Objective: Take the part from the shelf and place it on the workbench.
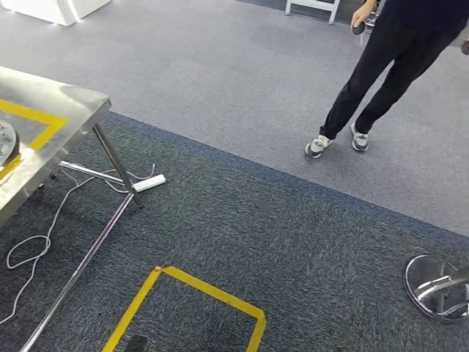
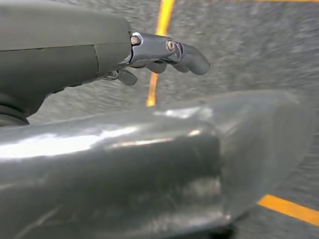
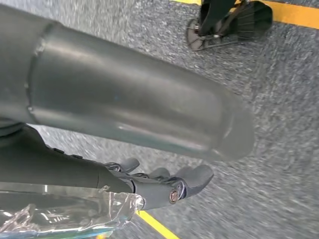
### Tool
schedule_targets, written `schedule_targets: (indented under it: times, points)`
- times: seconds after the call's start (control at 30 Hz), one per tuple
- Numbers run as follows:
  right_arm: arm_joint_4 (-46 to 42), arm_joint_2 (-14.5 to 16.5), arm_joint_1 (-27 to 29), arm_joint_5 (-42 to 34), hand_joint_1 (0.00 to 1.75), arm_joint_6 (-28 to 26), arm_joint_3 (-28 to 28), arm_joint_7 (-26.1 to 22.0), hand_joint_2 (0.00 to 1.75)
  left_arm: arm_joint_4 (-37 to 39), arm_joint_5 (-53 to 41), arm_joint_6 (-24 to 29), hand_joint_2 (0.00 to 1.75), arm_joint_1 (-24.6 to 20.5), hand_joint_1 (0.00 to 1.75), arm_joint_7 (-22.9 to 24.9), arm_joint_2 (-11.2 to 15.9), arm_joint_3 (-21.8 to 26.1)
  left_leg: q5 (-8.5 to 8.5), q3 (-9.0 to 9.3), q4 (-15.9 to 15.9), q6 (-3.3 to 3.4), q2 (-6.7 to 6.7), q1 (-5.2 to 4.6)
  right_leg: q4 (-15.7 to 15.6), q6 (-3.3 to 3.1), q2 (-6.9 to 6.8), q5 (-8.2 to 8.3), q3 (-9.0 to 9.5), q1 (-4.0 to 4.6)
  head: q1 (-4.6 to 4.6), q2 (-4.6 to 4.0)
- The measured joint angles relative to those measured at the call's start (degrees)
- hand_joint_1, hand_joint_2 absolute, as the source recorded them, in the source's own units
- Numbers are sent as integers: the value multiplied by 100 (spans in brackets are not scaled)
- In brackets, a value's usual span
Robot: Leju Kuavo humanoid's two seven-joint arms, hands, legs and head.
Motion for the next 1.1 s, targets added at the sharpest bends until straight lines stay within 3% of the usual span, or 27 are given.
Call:
schedule_targets:
  times: [0.03,0.07,0.1,0.13,0.2,0.23,0.27,0.33,0.4,0.43,0.5,0.57,0.6,0.63,0.7,0.73,0.8,0.87,0.93,0.97,1.03,1.07,1.1]
  points:
    - [1,1,4,-21,0,-16,-11,28,0,-1,-7,-3,0,35,0,55,20,0,-5,3,1,4,64,-7,315,10,-29,-108,-151,-5,-3,0]
    - [1,2,15,-41,0,-26,-21,43,0,-1,-18,-5,0,58,0,95,38,0,-12,8,2,5,122,-11,435,17,-40,-109,-202,-9,-2,0]
    - [2,2,27,-65,0,-32,-33,49,0,-1,-38,-3,0,71,0,156,52,0,-21,20,3,-2,171,-11,315,18,-53,-1,-130,-13,-1,0]
    - [2,2,34,-91,0,-34,-50,44,0,-1,-65,4,0,77,0,236,61,0,-34,39,3,-15,215,-10,-11,15,-89,178,52,-14,-1,0]
    - [2,5,25,-129,0,-32,-96,-9,0,0,-130,37,0,79,0,456,82,0,-75,89,7,-66,301,-33,-821,-6,-290,480,506,-6,-1,0]
    - [2,9,13,-132,0,-26,-114,-54,0,-1,-143,49,0,81,0,530,98,0,-94,108,12,-96,338,-50,-1072,-36,-360,549,653,-1,-5,0]
    - [3,14,5,-124,0,-18,-127,-107,0,-1,-142,47,0,82,0,557,115,1,-106,123,15,-124,370,-67,-1188,-70,-396,564,720,6,-8,0]
    - [4,19,-1,-89,0,14,-143,-199,0,-2,-112,3,0,77,0,432,140,3,-110,138,7,-169,429,-69,-1189,-152,-305,571,711,18,-12,0]
    - [4,17,-2,-34,0,48,-153,-283,0,-2,-103,-43,0,58,0,178,142,4,-187,115,81,-227,358,-48,-1201,-220,-214,590,696,9,-16,0]
    - [4,15,-8,-6,0,61,-155,-325,0,-2,-108,-62,0,47,0,38,134,4,-305,40,250,-251,271,-40,-1209,-255,-166,602,694,-1,-20,0]
    - [4,10,-33,57,0,85,-154,-417,0,-1,-133,-120,0,25,0,-239,93,4,-674,-291,947,-272,95,-32,-1213,-302,-59,614,680,-4,-30,0]
    - [4,8,-50,118,0,111,-148,-495,0,0,-172,-188,0,-22,0,-476,34,3,-898,-652,1631,-264,52,-32,-1213,-324,62,623,668,8,-28,0]
    - [4,7,-48,140,0,121,-145,-516,0,-1,-190,-212,0,-58,0,-551,7,2,-841,-713,1708,-254,46,-32,-1213,-323,124,629,666,11,-27,0]
    - [4,7,-45,152,0,131,-144,-526,0,-1,-204,-230,0,-99,0,-593,-21,1,-669,-658,1547,-238,37,-32,-1212,-316,190,636,667,11,-26,0]
    - [4,6,-47,162,0,143,-144,-527,0,-1,-253,-274,0,-174,0,-642,-73,-9,-232,-320,794,-203,-104,-24,-1210,-284,318,656,667,5,-28,0]
    - [4,4,-54,162,0,146,-144,-521,0,0,-291,-296,0,-209,0,-661,-103,-22,-98,-161,435,-192,-206,-13,-1200,-261,379,664,654,8,-28,0]
    - [4,-1,-57,157,0,147,-144,-491,0,-1,-366,-315,0,-271,0,-669,-157,-68,-28,-26,95,-168,-349,-13,-1206,-195,469,692,618,4,-28,0]
    - [4,-3,-33,152,0,147,-144,-469,0,-1,-405,-318,0,-306,0,-666,-210,-112,-10,-26,61,-111,-281,-28,-1249,-115,548,732,578,-16,-28,0]
    - [4,-12,-10,147,0,146,-145,-465,0,-2,-416,-318,0,-324,0,-665,-246,-138,28,-20,30,-40,-182,-18,-1148,-62,431,665,491,-14,-16,0]
    - [4,-16,-11,145,0,146,-145,-464,0,-2,-418,-318,0,-328,0,-665,-255,-146,40,-18,15,-17,-124,-13,-920,-45,301,532,374,-8,-11,0]
    - [4,-20,-25,142,0,146,-144,-453,0,-2,-421,-318,0,-325,0,-661,-261,-157,39,-20,14,4,1,-28,-176,-20,48,169,28,0,-2,0]
    - [4,-20,-29,137,0,147,-144,-431,0,-2,-430,-319,0,-319,0,-647,-261,-161,35,-20,15,10,64,-36,153,-9,-2,51,-120,-1,-3,0]
    - [4,-20,-26,128,0,148,-145,-397,0,-2,-445,-319,0,-314,0,-620,-261,-169,31,-18,16,13,123,-41,302,-4,-27,33,-177,-2,-2,0]
